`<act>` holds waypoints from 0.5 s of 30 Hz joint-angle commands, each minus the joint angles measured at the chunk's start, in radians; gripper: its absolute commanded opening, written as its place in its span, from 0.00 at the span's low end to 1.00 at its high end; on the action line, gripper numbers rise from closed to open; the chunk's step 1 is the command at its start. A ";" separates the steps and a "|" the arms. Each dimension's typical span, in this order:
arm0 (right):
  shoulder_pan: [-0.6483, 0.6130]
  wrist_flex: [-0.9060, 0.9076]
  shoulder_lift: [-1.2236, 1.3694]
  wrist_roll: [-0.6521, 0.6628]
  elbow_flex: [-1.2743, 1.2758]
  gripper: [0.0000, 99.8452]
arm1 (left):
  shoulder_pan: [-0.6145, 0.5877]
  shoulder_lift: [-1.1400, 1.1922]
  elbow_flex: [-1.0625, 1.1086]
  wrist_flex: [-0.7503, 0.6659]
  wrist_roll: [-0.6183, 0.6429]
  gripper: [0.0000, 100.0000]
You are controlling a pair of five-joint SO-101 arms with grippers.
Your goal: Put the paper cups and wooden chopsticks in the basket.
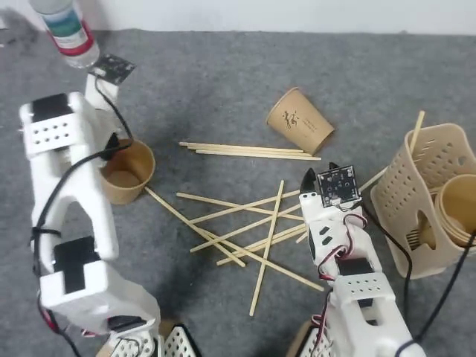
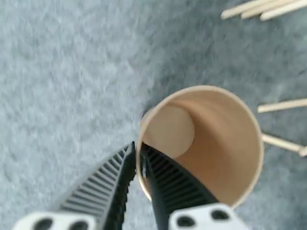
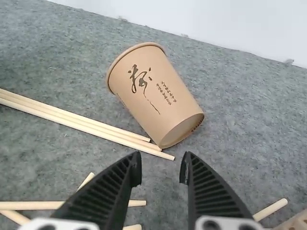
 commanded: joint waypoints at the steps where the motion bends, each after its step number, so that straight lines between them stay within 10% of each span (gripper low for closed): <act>1: -0.004 -0.019 -0.021 -0.002 -0.012 0.15 | -0.043 0.020 -0.019 0.026 -0.029 0.02; 15: -0.005 -0.019 -0.021 -0.002 -0.012 0.15 | -0.071 0.238 -0.016 -0.049 -0.084 0.20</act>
